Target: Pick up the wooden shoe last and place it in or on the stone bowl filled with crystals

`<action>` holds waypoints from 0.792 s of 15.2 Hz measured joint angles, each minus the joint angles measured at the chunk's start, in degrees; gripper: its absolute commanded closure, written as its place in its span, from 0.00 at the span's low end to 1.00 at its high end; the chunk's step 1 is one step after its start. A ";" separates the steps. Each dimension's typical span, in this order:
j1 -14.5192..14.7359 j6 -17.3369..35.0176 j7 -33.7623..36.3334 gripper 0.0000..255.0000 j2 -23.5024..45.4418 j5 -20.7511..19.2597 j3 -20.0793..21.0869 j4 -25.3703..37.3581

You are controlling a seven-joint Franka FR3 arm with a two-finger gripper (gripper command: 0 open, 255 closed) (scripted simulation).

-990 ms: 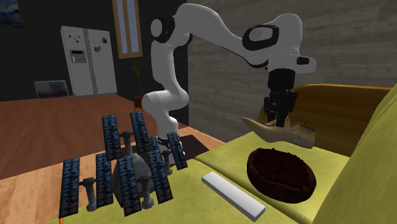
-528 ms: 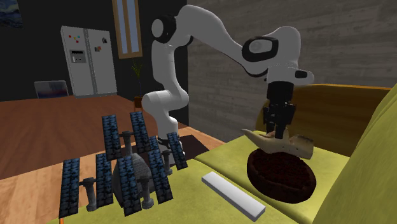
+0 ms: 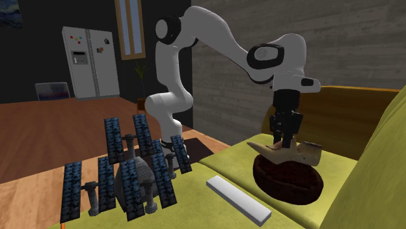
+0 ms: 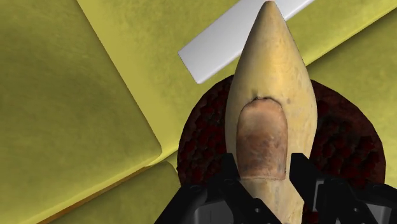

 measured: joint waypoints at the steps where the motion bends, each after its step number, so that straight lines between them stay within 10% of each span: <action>1: 0.02 -0.05 -0.03 1.00 -0.04 0.04 -0.01 -0.01; 4: 0.02 0.01 0.07 1.00 0.19 -0.10 -0.06 0.24; 5: -0.05 0.24 -0.11 0.00 -0.05 -0.04 -0.17 -0.12; 12: 0.24 -0.58 -0.29 0.00 0.46 0.53 0.12 -0.09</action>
